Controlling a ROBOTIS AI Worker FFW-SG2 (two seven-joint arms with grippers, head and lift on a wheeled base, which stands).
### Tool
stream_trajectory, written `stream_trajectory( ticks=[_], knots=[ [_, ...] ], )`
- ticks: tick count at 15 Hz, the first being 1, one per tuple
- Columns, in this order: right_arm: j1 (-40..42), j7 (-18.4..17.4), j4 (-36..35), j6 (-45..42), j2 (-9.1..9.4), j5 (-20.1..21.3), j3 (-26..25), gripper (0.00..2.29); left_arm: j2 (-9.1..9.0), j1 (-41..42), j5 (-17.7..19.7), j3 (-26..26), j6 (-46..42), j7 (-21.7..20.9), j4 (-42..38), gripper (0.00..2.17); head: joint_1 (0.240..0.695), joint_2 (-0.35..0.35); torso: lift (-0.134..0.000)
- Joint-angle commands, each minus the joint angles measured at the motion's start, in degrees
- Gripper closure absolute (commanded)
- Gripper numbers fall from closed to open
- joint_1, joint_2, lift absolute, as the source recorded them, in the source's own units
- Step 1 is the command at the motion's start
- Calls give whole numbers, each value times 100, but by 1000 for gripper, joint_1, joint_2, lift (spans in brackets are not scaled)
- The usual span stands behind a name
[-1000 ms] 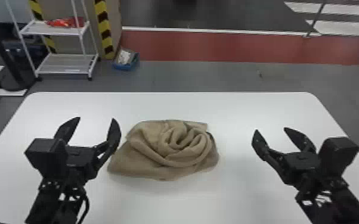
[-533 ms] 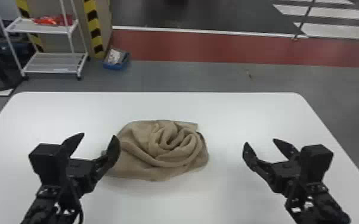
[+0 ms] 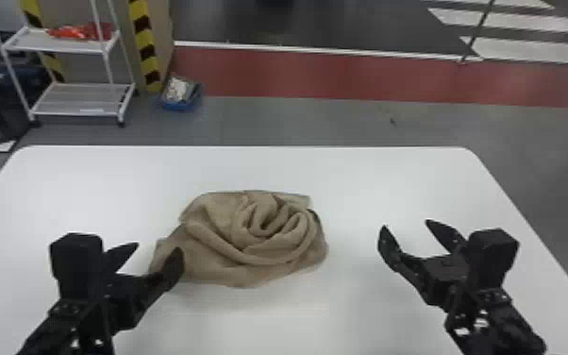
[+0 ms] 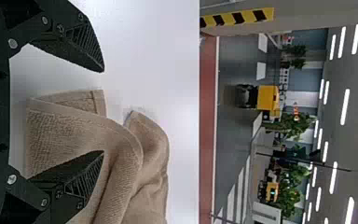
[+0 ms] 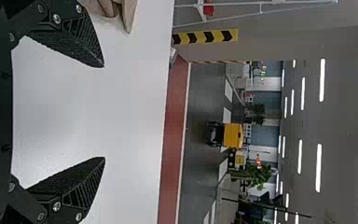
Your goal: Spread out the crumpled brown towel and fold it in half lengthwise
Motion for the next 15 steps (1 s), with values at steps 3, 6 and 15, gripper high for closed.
stream_trajectory(
  ticks=[3,6,15],
  knots=[
    [-44,-6,-13,27,0,27,51,194,0,74,38,97,528,-138,-217,539,695,-107,-124],
    [-52,-6,-48,63,0,44,77,194,0,82,38,132,616,-164,-305,741,695,-102,-124],
    [-1010,12,664,309,-18,-35,569,211,-61,311,223,185,-140,-15,-489,1885,695,-67,-124]
  ],
)
